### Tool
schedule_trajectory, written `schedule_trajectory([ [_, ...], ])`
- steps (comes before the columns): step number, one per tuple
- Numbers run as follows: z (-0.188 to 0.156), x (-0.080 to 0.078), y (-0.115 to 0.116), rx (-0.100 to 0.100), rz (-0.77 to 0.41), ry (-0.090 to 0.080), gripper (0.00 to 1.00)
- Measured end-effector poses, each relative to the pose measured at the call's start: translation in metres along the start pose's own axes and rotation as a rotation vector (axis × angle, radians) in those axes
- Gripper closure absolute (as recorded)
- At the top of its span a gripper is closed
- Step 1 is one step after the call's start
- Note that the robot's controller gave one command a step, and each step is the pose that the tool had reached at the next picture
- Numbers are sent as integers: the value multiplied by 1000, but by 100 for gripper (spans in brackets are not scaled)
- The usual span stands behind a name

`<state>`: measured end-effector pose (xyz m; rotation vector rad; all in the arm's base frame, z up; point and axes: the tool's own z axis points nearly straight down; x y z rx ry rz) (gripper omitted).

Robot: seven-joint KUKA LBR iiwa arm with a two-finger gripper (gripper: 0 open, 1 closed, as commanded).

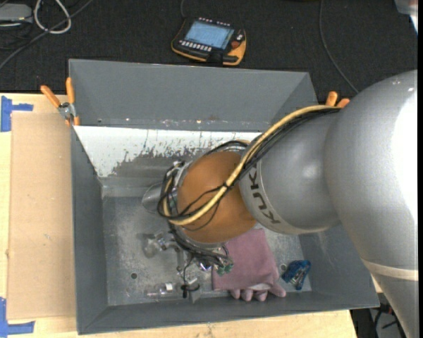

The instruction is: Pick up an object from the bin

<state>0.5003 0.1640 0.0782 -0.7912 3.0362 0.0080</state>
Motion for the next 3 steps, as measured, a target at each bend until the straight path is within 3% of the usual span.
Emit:
schedule_trajectory([
  [1, 8, -91, -94, 9, 348, -8, 100],
  [2, 8, -89, -93, 7, 348, -3, 100],
  [3, -29, -86, -91, 6, 349, 6, 100],
])
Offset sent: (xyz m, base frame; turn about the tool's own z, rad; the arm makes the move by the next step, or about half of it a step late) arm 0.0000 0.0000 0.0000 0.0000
